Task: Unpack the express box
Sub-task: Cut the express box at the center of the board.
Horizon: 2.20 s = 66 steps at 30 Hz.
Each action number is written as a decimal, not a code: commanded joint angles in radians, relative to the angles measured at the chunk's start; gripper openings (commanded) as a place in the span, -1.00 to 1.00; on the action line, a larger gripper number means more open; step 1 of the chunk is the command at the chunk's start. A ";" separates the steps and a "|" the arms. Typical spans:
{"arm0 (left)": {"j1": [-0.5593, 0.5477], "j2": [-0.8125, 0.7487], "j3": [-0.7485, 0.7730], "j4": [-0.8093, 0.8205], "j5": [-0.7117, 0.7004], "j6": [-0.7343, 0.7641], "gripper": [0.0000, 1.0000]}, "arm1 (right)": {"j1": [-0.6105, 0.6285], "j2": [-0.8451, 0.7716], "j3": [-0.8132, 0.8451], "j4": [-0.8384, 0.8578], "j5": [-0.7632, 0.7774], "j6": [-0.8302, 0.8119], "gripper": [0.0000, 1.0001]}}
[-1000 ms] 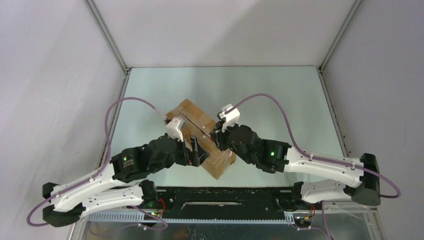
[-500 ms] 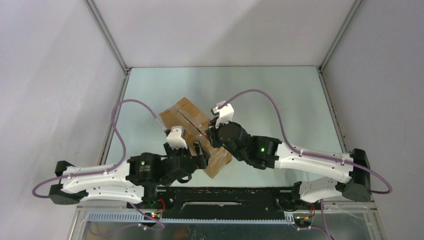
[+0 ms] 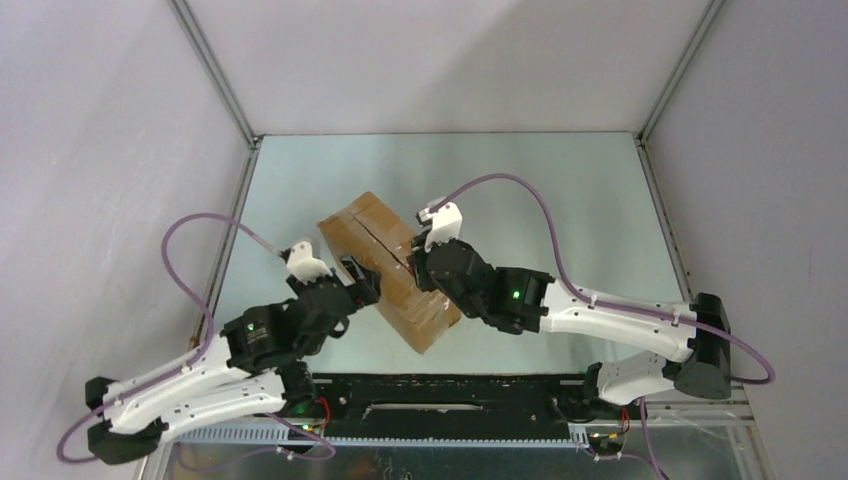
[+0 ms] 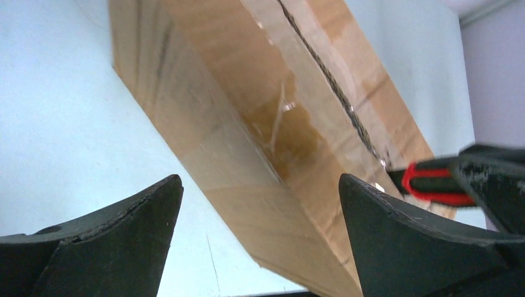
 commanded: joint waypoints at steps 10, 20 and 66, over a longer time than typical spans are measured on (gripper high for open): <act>0.121 -0.094 -0.015 0.216 0.270 0.343 1.00 | -0.052 0.129 0.116 0.025 0.045 0.018 -1.00; -0.269 0.032 -0.022 0.037 -0.144 -0.046 0.99 | -0.042 0.207 0.228 -0.034 0.058 0.035 -1.00; -0.182 0.120 -0.147 0.032 -0.344 -0.440 0.99 | 0.003 0.216 0.234 -0.184 0.048 0.137 -1.00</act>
